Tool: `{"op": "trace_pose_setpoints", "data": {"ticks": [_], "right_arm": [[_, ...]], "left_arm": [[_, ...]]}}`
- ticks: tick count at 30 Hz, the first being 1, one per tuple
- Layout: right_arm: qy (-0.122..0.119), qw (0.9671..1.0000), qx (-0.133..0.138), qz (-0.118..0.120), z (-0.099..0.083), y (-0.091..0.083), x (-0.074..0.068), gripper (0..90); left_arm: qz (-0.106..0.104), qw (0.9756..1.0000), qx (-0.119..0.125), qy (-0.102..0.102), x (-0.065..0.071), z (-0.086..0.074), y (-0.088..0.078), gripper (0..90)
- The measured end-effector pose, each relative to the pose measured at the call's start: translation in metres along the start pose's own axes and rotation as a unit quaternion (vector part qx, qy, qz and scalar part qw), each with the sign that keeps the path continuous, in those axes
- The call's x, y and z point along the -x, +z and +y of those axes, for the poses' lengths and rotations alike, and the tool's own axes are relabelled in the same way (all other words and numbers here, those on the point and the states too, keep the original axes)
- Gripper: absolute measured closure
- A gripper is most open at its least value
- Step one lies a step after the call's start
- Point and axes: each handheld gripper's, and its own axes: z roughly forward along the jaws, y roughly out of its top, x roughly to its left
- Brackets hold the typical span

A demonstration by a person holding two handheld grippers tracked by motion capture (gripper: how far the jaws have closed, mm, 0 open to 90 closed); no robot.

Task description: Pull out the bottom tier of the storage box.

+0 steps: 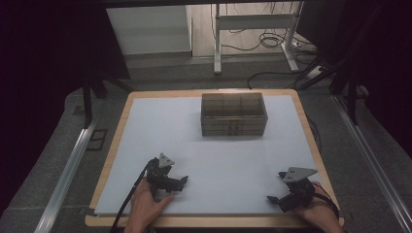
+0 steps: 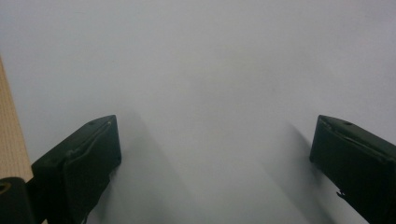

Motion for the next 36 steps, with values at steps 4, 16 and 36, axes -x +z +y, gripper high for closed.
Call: {"op": "trace_pose_setpoints", "data": {"ticks": [4,16,36], "right_arm": [[0.002,1.0000,0.002,0.001,-0.0005,-0.0002,0.0002,1.9],[0.005,1.0000,0.001,-0.001,-0.0003,-0.0002,-0.0004,1.8],[0.005,1.0000,0.005,-0.002,-0.0001,-0.0026,-0.0013,7.7]], "left_arm": [[0.001,1.0000,0.000,0.000,0.0002,0.0000,0.0000,0.0],[0.001,1.0000,0.000,0.000,0.0001,0.0000,0.0000,0.0],[0.001,1.0000,0.000,0.000,0.0001,0.0001,0.0001,0.0]]}}
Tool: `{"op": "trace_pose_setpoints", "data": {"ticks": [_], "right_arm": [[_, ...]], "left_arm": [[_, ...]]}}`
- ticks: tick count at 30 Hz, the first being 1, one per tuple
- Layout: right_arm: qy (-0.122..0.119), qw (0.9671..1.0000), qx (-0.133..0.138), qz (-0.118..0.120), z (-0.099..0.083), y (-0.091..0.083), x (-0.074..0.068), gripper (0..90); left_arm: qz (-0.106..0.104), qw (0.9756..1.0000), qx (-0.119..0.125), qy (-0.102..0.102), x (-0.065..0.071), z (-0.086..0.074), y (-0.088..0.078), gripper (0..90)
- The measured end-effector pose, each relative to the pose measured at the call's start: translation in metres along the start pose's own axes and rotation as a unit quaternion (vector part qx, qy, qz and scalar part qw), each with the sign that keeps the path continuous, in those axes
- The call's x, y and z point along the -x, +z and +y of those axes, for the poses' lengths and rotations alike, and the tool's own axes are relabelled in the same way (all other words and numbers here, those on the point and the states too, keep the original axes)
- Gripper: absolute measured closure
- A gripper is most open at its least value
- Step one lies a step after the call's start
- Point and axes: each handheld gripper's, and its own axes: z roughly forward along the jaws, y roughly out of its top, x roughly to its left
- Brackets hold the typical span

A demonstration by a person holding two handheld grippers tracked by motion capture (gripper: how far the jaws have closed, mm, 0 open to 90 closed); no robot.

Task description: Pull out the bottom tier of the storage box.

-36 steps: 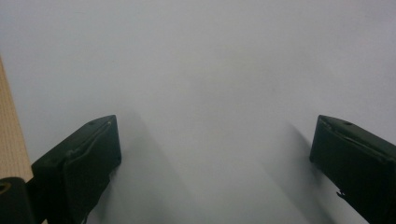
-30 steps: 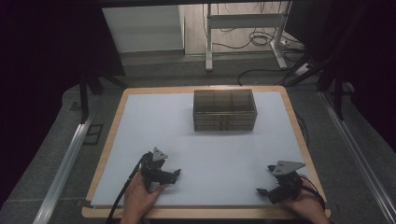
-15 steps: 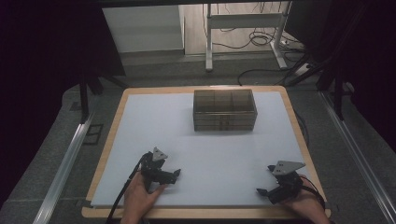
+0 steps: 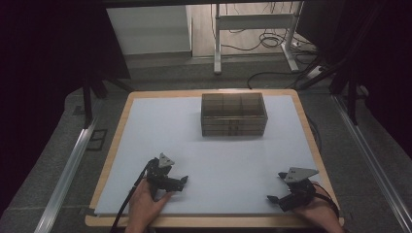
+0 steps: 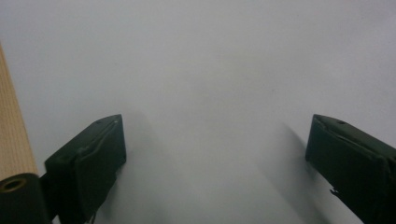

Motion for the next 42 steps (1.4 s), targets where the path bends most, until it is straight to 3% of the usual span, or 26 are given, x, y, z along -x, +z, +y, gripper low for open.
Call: {"op": "trace_pose_setpoints", "data": {"ticks": [21,33,42], "right_arm": [[-0.037,0.9983,-0.030,-0.033,0.024,0.000,0.007,25.1],[-0.079,0.9939,-0.031,-0.071,0.035,0.004,0.007,35.5],[-0.095,0.9911,-0.034,-0.087,0.042,0.013,0.007,36.0]], "left_arm": [[0.000,1.0000,0.000,0.000,0.000,0.000,0.000,0.0],[0.000,1.0000,0.000,0.000,0.000,0.000,0.000,0.0],[0.000,1.0000,0.000,0.000,0.000,0.000,0.000,0.0]]}}
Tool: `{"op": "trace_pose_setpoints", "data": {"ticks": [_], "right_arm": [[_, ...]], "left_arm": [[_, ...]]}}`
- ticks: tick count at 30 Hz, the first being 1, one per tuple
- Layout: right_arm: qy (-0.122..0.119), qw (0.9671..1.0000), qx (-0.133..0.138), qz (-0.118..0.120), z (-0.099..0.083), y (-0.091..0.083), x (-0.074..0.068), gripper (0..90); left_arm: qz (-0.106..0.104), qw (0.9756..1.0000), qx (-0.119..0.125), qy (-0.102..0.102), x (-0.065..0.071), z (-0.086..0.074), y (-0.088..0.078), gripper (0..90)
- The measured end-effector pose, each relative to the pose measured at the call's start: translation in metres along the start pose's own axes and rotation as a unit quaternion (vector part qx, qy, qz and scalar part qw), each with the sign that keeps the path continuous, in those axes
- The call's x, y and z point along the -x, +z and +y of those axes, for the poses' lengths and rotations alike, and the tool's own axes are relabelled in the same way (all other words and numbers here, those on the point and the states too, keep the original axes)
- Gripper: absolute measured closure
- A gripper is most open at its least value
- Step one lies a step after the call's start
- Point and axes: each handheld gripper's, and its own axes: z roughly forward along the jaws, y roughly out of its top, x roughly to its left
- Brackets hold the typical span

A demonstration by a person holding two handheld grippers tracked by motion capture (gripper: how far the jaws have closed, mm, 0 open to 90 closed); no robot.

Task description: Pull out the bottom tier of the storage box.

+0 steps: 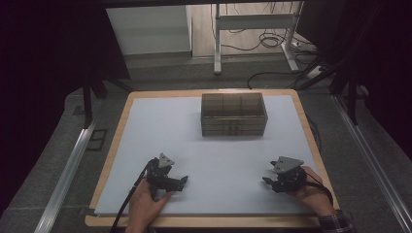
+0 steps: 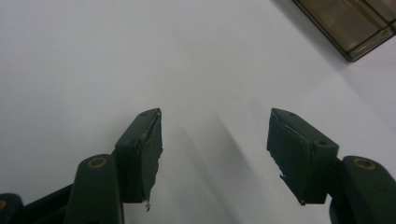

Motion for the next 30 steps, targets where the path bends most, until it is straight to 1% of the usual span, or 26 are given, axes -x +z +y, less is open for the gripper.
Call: {"op": "trace_pose_setpoints", "data": {"ticks": [2,3,5,7,9,11,13,15,16,17,19,21,23,24,25,26,28,29,30], "right_arm": [[-0.003,1.0000,0.000,-0.004,0.001,0.001,0.000,36.2],[-0.009,0.9999,0.001,-0.013,0.004,0.002,0.000,36.6],[-0.008,0.9999,0.002,-0.015,0.005,0.003,-0.001,37.0],[-0.016,0.9996,0.000,-0.022,0.009,0.004,-0.001,37.0],[-0.028,0.9991,-0.001,-0.030,0.012,0.006,0.000,36.9],[-0.031,0.9990,-0.001,-0.032,0.013,0.007,0.000,36.9],[-0.043,0.9983,-0.003,-0.040,0.016,0.010,0.001,36.9],[-0.046,0.9980,-0.004,-0.044,0.017,0.011,0.000,36.9],[-0.053,0.9973,-0.004,-0.050,0.018,0.012,0.000,37.8],[-0.066,0.9962,-0.007,-0.057,0.020,0.014,-0.001,39.2],[-0.076,0.9949,-0.006,-0.066,0.021,0.016,-0.002,40.7],[-0.079,0.9945,-0.007,-0.068,0.022,0.016,-0.002,41.0],[-0.092,0.9924,-0.005,-0.082,0.024,0.019,-0.002,42.6],[-0.092,0.9924,-0.005,-0.082,0.024,0.019,-0.002,42.6],[-0.102,0.9903,-0.004,-0.094,0.026,0.022,-0.003,43.1],[-0.102,0.9903,-0.004,-0.094,0.026,0.022,-0.003,43.1],[-0.113,0.9882,-0.005,-0.104,0.028,0.024,-0.004,43.8],[-0.122,0.9864,-0.008,-0.110,0.030,0.027,-0.004,45.0],[-0.122,0.9864,-0.008,-0.110,0.030,0.027,-0.004,45.0]], "left_arm": [[0.000,1.0000,0.000,0.000,0.000,0.000,0.000,0.0],[0.000,1.0000,0.000,0.000,0.000,0.000,0.000,0.0],[0.000,1.0000,0.000,0.000,0.000,0.000,0.000,0.0],[0.000,1.0000,0.000,0.000,0.000,0.000,0.000,0.0],[0.000,1.0000,0.000,0.000,0.000,0.000,0.000,0.0],[0.000,1.0000,0.000,0.000,0.000,0.000,0.000,0.0],[0.000,1.0000,0.000,0.000,0.000,0.000,0.000,0.0],[0.000,1.0000,0.000,0.000,0.000,0.000,0.000,0.0],[0.000,1.0000,0.000,0.000,0.000,0.000,0.000,0.0],[0.000,1.0000,0.000,0.000,0.000,0.000,0.000,0.0],[0.000,1.0000,0.000,0.000,0.000,0.000,0.000,0.0],[0.000,1.0000,0.000,0.000,0.000,0.000,0.000,0.0],[0.000,1.0000,-0.001,0.001,0.000,0.000,0.000,0.0],[0.000,1.0000,-0.001,0.001,0.000,0.000,0.000,0.0],[0.000,1.0000,-0.001,0.000,0.000,0.000,0.000,0.0],[0.000,1.0000,-0.001,0.000,0.000,0.000,0.000,0.0],[0.000,1.0000,-0.001,0.001,0.000,0.000,0.000,0.0],[0.000,1.0000,-0.001,0.001,0.000,0.000,0.000,0.0],[0.000,1.0000,-0.001,0.001,0.000,0.000,0.000,0.0]]}}
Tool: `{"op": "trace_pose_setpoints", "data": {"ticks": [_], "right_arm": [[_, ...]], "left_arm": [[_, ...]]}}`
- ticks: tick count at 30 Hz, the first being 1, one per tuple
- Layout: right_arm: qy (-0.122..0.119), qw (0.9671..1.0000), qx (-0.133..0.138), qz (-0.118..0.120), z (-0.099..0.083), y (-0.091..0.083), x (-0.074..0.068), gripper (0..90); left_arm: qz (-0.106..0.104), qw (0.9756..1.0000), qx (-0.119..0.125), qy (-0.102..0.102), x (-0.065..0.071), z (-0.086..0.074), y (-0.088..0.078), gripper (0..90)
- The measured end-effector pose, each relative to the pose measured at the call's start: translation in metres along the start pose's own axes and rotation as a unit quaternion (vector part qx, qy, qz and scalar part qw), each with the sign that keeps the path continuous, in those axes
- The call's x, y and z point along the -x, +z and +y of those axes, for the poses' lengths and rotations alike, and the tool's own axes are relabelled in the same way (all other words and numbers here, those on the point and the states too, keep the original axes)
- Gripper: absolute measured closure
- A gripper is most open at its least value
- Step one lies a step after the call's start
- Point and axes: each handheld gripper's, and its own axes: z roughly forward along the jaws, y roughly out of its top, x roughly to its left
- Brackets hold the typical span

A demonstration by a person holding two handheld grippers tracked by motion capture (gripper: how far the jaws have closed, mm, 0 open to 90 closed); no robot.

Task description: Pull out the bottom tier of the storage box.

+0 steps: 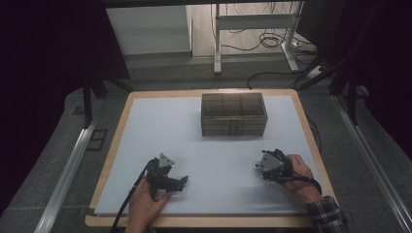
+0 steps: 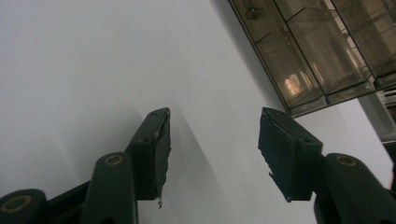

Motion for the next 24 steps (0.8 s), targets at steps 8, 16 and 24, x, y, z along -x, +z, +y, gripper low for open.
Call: {"op": "trace_pose_setpoints", "data": {"ticks": [8,16,24], "right_arm": [[-0.040,0.9988,-0.009,-0.028,0.007,0.011,-0.005,47.2],[-0.068,0.9959,-0.019,-0.057,0.014,0.024,-0.010,47.1],[-0.097,0.9918,-0.025,-0.079,0.020,0.035,-0.011,47.6]], "left_arm": [[0.000,1.0000,0.000,0.000,0.000,0.000,0.000,0.0],[0.000,1.0000,-0.002,0.003,0.000,0.000,0.000,0.0],[0.000,1.0000,-0.002,0.003,0.000,0.000,0.000,0.0]]}}
